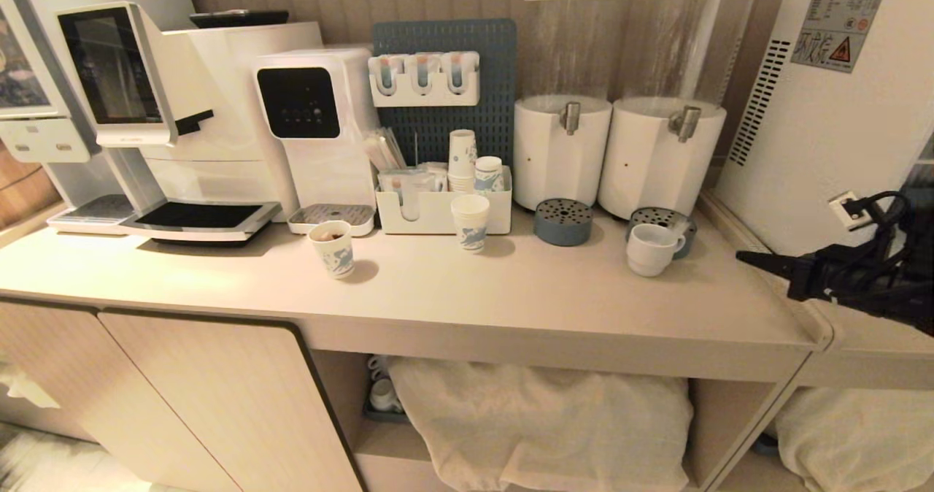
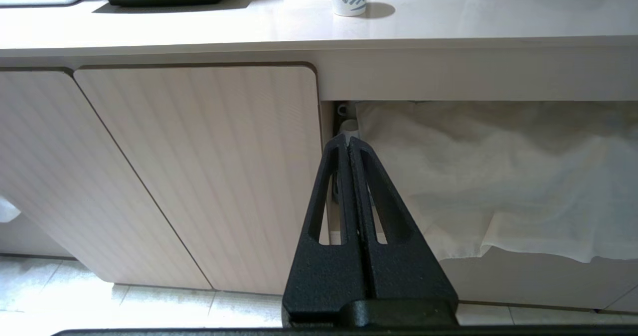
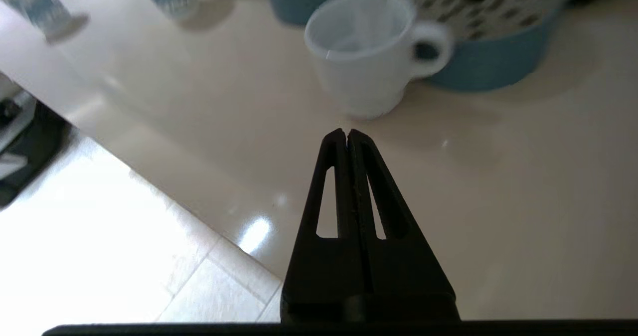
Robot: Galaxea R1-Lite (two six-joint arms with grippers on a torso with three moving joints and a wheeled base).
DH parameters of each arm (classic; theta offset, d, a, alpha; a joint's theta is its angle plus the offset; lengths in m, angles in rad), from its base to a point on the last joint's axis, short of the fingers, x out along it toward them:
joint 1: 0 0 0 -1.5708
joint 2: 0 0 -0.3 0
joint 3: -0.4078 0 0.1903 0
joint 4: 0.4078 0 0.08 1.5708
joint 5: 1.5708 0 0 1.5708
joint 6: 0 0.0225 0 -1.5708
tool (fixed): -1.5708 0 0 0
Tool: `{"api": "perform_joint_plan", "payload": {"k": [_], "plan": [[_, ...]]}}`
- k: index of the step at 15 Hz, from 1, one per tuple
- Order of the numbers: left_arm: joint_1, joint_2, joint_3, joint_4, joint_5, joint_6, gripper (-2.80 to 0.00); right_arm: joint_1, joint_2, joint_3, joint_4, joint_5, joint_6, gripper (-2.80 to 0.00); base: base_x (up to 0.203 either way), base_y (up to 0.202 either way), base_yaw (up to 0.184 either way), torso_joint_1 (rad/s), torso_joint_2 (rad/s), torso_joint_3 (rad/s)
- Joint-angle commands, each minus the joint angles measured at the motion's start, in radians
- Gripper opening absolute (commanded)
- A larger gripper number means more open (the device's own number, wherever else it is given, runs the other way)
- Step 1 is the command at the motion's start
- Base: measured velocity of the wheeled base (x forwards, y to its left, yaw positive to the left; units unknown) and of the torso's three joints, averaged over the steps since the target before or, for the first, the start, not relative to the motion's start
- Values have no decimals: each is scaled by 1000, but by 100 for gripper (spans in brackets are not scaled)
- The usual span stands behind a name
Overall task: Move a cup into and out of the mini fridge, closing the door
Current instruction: Put the ceramic cup in the freezer
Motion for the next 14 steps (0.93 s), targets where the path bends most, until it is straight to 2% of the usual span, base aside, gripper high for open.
{"api": "perform_joint_plan", "payload": {"k": [1,3,5,6,14], "plan": [[0,1,0,0,0,0,-280,32,38,18,-15,-15,-9,-280,0,0,0,0,0,0],[0,1,0,0,0,0,-280,50,44,25,-20,-23,-11,-280,0,0,0,0,0,0],[0,1,0,1,2,-3,-280,126,79,36,-45,-109,-16,-280,0,0,0,0,0,0],[0,1,0,0,2,-3,-280,135,84,45,-62,-122,-17,-280,0,0,0,0,0,0],[0,1,0,0,2,-3,-280,148,128,40,-68,-122,-15,-280,0,0,0,0,0,0]]}}
